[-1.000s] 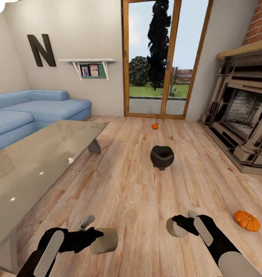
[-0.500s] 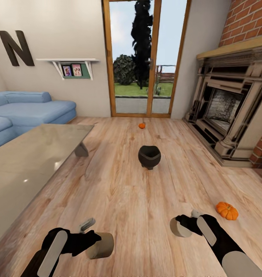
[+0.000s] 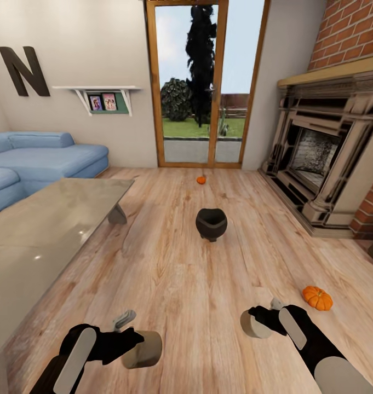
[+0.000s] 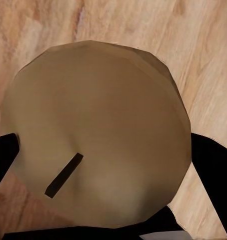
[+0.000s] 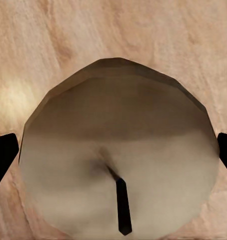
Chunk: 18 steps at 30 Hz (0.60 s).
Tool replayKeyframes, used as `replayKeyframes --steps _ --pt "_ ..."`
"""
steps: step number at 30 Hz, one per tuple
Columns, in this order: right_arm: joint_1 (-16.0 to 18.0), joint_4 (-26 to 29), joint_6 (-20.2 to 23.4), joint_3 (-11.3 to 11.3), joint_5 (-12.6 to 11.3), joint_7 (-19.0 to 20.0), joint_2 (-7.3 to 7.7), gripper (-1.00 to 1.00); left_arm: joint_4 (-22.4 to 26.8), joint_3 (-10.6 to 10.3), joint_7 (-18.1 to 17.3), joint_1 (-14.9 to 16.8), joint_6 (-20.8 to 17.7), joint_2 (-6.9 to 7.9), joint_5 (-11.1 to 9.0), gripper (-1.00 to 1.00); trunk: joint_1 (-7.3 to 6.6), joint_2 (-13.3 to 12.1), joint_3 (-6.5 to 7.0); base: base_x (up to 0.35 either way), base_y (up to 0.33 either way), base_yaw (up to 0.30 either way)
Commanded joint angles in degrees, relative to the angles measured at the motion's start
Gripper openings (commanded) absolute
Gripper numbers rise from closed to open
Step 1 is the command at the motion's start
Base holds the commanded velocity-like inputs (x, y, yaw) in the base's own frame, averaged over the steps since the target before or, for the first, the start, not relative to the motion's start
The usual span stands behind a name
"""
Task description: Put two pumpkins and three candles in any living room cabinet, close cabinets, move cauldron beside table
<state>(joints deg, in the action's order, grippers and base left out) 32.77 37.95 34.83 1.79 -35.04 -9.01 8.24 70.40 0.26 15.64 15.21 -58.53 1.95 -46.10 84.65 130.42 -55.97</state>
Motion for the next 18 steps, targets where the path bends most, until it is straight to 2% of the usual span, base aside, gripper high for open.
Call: replayKeyframes --steps 1,6,12,18 --pt "0.0 0.0 0.0 0.0 0.2 0.0 -0.10 -1.00 0.0 0.0 0.0 0.0 0.0 0.04 0.0 -1.00 -0.22 -0.4 0.18 -0.291 0.000 0.000" --pt "0.0 0.0 0.1 -0.1 0.2 0.0 -0.08 -1.00 0.0 0.0 0.0 0.0 0.0 0.05 0.0 -1.00 -1.32 -2.4 1.08 -0.240 0.000 0.000" --pt "0.0 0.0 0.1 -0.2 0.3 0.0 -0.11 -1.00 0.0 0.0 0.2 0.0 0.1 0.07 0.2 -1.00 -2.64 -4.8 2.16 -0.037 0.000 0.000" --pt "0.0 0.1 1.4 -0.5 -0.2 0.0 -0.08 -1.00 0.0 0.0 5.1 0.0 0.1 0.07 0.2 -1.00 -3.96 -7.2 3.24 -0.002 0.000 0.000"
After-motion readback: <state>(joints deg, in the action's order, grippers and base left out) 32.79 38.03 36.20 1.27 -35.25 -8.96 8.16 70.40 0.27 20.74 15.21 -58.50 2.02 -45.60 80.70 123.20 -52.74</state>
